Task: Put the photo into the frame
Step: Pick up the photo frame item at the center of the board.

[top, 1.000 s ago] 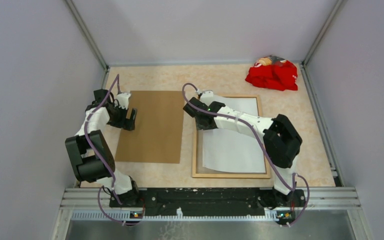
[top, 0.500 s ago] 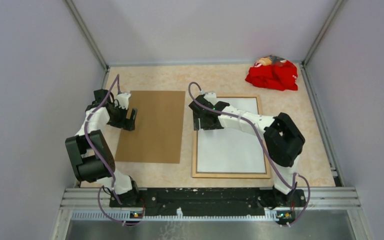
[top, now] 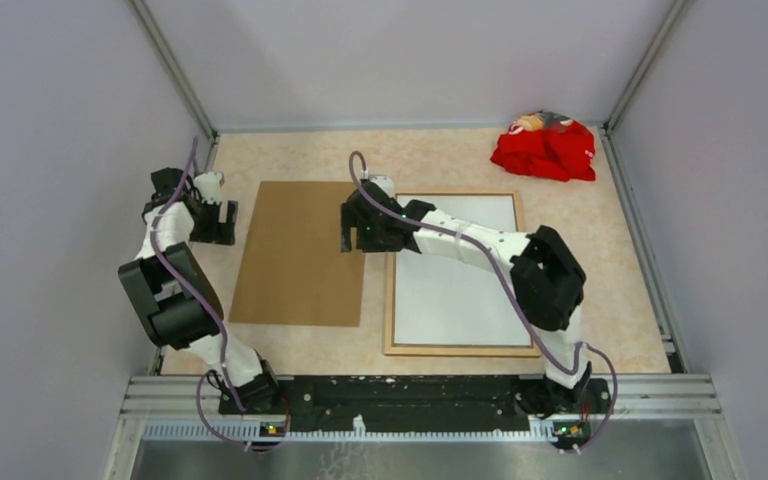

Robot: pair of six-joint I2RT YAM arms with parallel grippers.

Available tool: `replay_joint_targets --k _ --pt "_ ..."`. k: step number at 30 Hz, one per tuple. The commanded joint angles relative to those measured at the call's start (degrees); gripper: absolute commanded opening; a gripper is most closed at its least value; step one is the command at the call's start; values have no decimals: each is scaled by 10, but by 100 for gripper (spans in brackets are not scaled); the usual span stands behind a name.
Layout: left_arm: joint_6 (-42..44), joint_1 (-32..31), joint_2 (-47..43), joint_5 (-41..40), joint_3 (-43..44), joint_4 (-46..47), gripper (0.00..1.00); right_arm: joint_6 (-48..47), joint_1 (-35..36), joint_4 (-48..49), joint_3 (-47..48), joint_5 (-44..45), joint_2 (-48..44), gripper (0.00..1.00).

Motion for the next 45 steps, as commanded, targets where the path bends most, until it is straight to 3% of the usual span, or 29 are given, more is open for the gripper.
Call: replay_joint_targets --k 1,9,24,29,37,45 --pt "-20 9 21 -69 -14 69 93 29 6 21 44 -16 60 83" --pt "-36 6 53 -45 -48 93 87 47 3 16 79 -8 123 83" --pt "-30 -44 96 -23 -111 93 84 119 -17 113 -5 -73 135 82" --pt "-29 -56 123 -5 -103 65 78 136 -22 148 -15 -102 119 82" --pt "-9 -68 120 -1 -113 53 77 164 -27 272 -44 -181 54 80" --pt "0 -70 106 18 -113 46 77 206 -23 509 -96 -308 -4 74"
